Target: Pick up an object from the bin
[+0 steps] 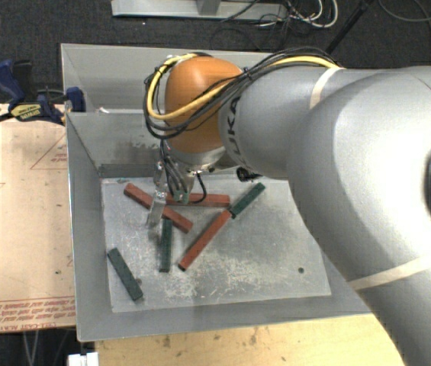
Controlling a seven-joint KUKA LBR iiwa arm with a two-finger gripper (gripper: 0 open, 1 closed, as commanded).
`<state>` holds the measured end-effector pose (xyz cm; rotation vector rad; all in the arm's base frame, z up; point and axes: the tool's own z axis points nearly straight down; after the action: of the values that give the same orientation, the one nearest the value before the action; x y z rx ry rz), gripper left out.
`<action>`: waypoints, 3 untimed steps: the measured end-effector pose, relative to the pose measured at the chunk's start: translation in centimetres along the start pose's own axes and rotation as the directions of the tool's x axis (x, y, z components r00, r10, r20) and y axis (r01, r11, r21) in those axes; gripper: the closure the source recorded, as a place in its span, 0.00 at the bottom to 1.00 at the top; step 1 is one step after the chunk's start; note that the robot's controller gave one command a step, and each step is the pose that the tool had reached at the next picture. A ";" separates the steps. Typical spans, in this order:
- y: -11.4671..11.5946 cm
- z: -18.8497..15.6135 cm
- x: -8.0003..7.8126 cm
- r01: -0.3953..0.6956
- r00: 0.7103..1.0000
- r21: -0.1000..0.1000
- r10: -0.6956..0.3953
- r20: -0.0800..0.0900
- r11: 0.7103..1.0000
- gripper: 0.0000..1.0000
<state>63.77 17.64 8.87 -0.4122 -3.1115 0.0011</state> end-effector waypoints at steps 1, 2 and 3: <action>-1.1 -2.4 0.0 -0.042 0.999 -0.003 0.042 0.004 0.999 0.00; -0.6 0.3 0.3 -0.109 0.994 -0.004 0.109 0.004 0.994 0.00; 0.8 1.8 1.5 -0.240 0.971 -0.005 0.240 0.003 0.971 1.00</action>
Offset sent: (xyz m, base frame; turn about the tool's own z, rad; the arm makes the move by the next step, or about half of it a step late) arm -0.0062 -0.0015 -0.0187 0.1505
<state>62.51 18.80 7.12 -0.7861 -3.0431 -0.0042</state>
